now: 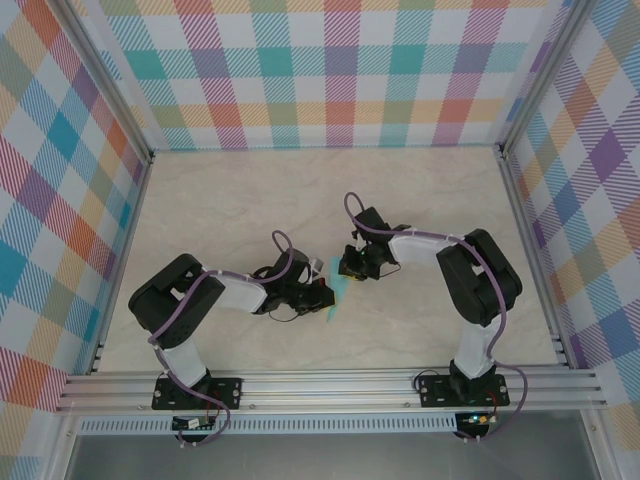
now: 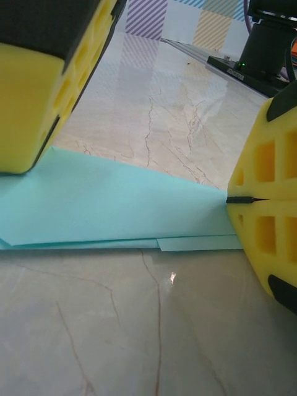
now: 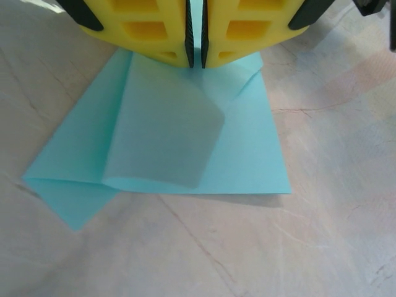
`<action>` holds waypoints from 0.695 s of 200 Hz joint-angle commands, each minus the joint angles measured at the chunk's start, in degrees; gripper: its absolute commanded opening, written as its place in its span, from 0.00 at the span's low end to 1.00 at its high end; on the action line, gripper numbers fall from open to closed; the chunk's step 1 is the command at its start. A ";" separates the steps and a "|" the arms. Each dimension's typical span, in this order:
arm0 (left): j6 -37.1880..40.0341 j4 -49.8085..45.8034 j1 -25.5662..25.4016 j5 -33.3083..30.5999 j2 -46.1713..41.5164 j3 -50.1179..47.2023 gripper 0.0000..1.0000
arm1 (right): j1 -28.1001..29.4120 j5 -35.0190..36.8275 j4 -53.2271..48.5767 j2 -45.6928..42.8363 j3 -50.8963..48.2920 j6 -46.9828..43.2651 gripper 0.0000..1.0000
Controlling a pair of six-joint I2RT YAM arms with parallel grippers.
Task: Fold a paper plane with a square sheet of paper (fold left side to right side)
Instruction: Fold the wing for the fifth time at the center of the table.
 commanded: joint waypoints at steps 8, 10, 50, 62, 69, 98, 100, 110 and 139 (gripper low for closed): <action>-0.02 -6.23 -1.22 -3.58 1.28 -1.29 0.00 | 0.08 1.18 0.29 -4.90 -2.85 -2.29 0.11; 0.00 -6.40 -1.30 -3.66 1.24 -1.27 0.00 | 0.04 1.00 0.50 -5.17 -3.10 -2.30 0.10; 0.04 -8.16 -1.75 -4.96 1.58 -0.78 0.00 | 1.19 -1.25 4.84 -11.81 -9.41 -1.98 0.08; 0.04 -8.21 -1.75 -5.06 1.50 -0.74 0.00 | 2.16 -2.47 7.40 -13.06 -11.32 -0.99 0.08; 0.05 -8.41 -1.88 -5.21 1.47 -0.65 0.00 | 2.73 -3.04 8.75 -13.48 -12.53 -0.26 0.08; 0.25 -8.78 -2.05 -5.59 1.24 -0.56 0.00 | 4.76 -2.95 12.17 -13.72 -14.21 1.26 0.08; 0.29 -8.78 -2.03 -5.59 1.25 -0.56 0.00 | 4.84 -2.91 12.26 -13.68 -14.20 1.34 0.08; 0.23 -8.82 -2.13 -5.65 1.19 -0.50 0.00 | 5.12 -2.78 12.33 -13.08 -13.64 1.35 0.08; 0.23 -9.04 -2.09 -5.76 1.01 -0.47 0.00 | 5.92 -2.99 12.24 -10.02 -11.80 1.30 0.08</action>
